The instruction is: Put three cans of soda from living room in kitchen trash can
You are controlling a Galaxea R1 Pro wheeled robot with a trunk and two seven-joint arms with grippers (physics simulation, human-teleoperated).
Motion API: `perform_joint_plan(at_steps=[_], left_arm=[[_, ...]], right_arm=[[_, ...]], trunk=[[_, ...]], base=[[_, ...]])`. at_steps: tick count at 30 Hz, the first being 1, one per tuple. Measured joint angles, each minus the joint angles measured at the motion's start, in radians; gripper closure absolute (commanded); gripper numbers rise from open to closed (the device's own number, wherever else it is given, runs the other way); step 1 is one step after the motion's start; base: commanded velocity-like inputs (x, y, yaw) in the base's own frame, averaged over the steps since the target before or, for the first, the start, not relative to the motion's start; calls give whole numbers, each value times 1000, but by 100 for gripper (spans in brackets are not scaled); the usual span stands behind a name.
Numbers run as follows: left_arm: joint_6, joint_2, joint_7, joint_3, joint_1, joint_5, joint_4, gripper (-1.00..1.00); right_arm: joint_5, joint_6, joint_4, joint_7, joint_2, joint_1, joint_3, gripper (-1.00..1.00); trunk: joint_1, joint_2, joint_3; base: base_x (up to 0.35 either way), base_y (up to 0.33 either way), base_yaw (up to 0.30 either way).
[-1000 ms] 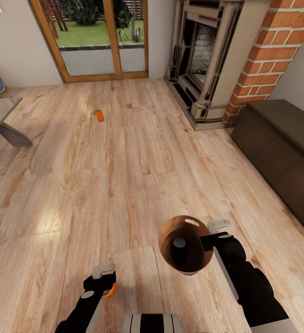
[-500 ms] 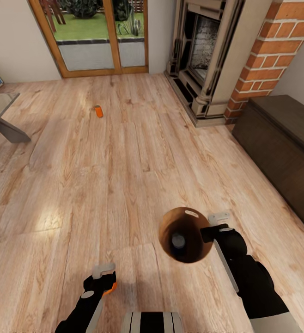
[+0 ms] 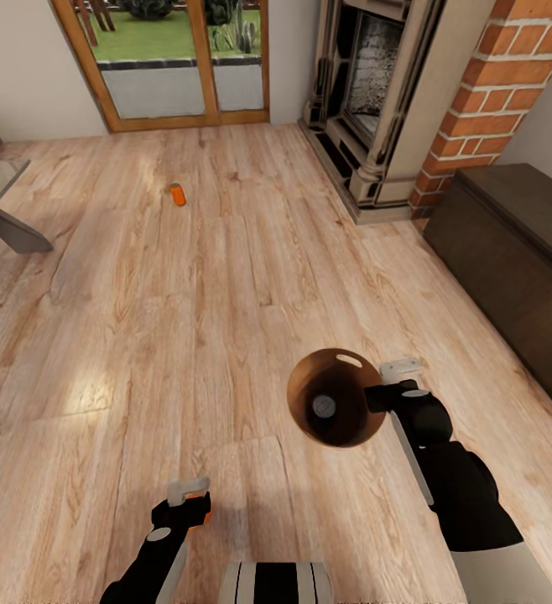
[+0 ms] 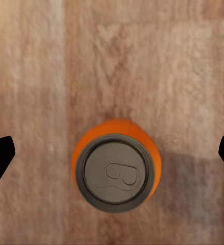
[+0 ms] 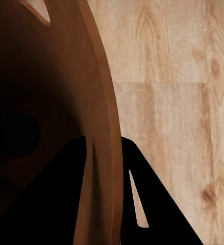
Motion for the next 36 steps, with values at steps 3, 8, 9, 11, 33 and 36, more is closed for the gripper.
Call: perform_joint_plan(at_steps=[3, 8, 9, 11, 33, 36], left_arm=[[0, 0, 0, 0, 0, 0, 0, -100], [0, 0, 0, 0, 0, 0, 0, -100], [0, 0, 0, 0, 0, 0, 0, -100], [0, 0, 0, 0, 0, 0, 0, -100], [0, 0, 0, 0, 0, 0, 0, -100], [0, 0, 0, 0, 0, 0, 0, -100]], right_arm=[[-3, 0, -9, 0, 1, -6, 0, 100], [-2, 0, -13, 0, 1, -16, -1, 100], [-2, 0, -13, 0, 1, -17, -1, 100], [-3, 0, -14, 0, 1, -18, -1, 100], [-3, 0, -14, 0, 1, -20, 0, 100], [-2, 0, -14, 0, 1, -20, 0, 100]], trunk=[[0, 0, -5], [0, 0, -13], [0, 0, -14], [0, 0, -18], [8, -14, -53], [19, -35, -63]], base=[[0, 0, 0], [0, 0, 0], [0, 0, 0], [0, 0, 0], [0, 0, 0], [0, 0, 0]])
